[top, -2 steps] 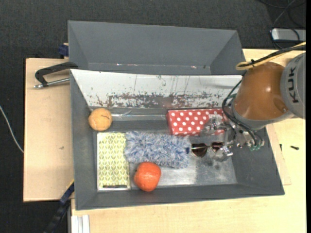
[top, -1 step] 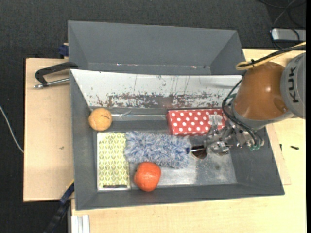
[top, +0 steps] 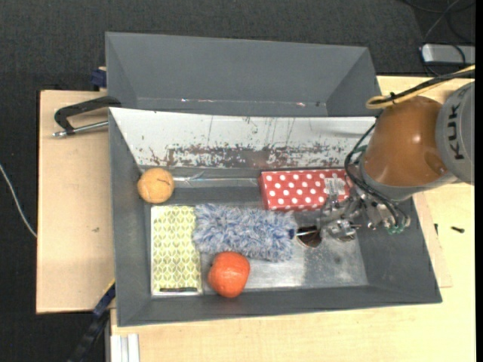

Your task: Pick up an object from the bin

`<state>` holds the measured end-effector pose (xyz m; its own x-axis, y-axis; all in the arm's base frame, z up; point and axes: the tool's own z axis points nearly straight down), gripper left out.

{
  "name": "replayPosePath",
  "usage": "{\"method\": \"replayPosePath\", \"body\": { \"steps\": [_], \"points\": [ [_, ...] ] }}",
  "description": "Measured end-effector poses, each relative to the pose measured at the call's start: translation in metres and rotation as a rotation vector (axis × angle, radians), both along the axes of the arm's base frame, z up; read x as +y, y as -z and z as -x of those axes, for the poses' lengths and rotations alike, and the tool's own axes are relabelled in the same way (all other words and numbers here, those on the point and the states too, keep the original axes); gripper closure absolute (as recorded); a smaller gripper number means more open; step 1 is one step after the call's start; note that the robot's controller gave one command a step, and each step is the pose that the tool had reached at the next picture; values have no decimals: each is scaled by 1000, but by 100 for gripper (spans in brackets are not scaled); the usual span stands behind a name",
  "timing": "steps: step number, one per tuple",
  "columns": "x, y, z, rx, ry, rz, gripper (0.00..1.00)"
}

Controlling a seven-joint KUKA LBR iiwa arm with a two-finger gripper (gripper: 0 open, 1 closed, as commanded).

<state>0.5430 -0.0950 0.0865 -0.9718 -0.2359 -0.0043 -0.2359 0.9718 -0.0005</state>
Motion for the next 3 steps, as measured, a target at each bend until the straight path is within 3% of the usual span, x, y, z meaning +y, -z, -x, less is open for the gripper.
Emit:
{"method": "replayPosePath", "body": {
  "steps": [3],
  "points": [
    [0, 0, 0, 0, 0, 0, 100]
  ]
}}
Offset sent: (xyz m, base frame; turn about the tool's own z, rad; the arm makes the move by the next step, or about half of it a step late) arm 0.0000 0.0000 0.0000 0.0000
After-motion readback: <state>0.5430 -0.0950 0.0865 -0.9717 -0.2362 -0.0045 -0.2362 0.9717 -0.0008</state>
